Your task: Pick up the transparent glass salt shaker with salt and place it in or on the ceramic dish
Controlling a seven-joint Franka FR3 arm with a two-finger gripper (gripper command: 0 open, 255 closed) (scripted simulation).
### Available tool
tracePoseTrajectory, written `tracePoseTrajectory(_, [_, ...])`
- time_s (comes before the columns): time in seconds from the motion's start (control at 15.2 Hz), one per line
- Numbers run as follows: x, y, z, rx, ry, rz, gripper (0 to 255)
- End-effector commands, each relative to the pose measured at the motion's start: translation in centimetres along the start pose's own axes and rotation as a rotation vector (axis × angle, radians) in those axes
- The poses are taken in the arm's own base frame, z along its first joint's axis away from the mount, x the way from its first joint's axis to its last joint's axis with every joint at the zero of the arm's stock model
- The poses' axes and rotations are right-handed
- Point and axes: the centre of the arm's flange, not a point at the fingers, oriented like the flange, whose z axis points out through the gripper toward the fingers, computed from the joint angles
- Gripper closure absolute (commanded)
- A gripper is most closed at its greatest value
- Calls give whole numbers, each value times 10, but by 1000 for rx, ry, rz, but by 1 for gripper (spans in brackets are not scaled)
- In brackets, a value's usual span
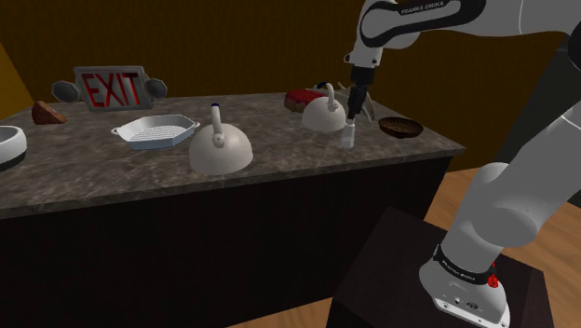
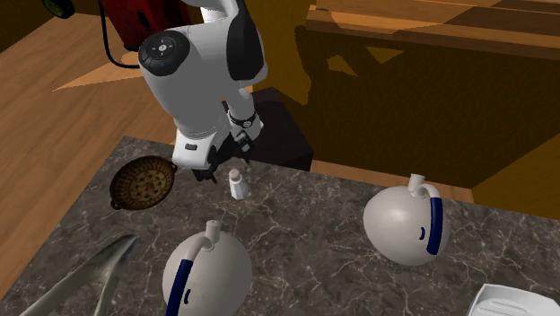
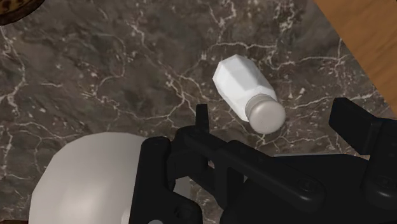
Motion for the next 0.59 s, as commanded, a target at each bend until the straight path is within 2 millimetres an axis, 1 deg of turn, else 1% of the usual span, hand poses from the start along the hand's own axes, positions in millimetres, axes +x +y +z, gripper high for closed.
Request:
tracePoseTrajectory(0.0, [1,0,11,0,1,0,0])
tracePoseTrajectory(0.13, [1,0,24,0,1,0,0])
tracePoseTrajectory(0.53, [1,0,24,0,1,0,0])
